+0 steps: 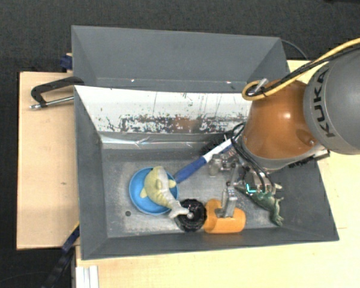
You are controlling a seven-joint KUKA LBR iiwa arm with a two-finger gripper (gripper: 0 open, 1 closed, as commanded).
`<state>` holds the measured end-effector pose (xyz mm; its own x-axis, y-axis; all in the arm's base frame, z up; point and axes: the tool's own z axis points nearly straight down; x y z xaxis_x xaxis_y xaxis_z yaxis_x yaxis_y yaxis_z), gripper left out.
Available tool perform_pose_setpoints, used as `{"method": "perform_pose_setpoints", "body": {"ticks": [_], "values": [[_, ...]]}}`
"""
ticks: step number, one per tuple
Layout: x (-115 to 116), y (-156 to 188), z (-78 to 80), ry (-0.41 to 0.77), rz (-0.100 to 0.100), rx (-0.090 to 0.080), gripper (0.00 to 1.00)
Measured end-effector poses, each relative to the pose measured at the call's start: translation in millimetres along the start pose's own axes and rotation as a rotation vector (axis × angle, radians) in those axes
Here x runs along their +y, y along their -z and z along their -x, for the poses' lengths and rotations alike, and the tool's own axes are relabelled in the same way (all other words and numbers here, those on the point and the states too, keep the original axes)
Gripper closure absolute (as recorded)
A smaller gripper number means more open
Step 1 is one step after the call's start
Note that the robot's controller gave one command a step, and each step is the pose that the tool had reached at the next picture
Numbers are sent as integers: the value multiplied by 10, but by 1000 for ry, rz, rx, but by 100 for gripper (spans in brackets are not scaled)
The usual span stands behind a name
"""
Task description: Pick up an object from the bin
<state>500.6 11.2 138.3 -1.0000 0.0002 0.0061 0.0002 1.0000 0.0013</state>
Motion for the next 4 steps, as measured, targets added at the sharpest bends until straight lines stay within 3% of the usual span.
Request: {"method": "perform_pose_setpoints", "body": {"ticks": [1, 2, 3, 4], "values": [[145, -591, -2, 111, 9, 1, 0], [153, -546, 50, 112, 10, -21, 100], [146, -556, 60, 111, 9, -27, 0], [330, -595, -32, 41, 9, -10, 0]]}}
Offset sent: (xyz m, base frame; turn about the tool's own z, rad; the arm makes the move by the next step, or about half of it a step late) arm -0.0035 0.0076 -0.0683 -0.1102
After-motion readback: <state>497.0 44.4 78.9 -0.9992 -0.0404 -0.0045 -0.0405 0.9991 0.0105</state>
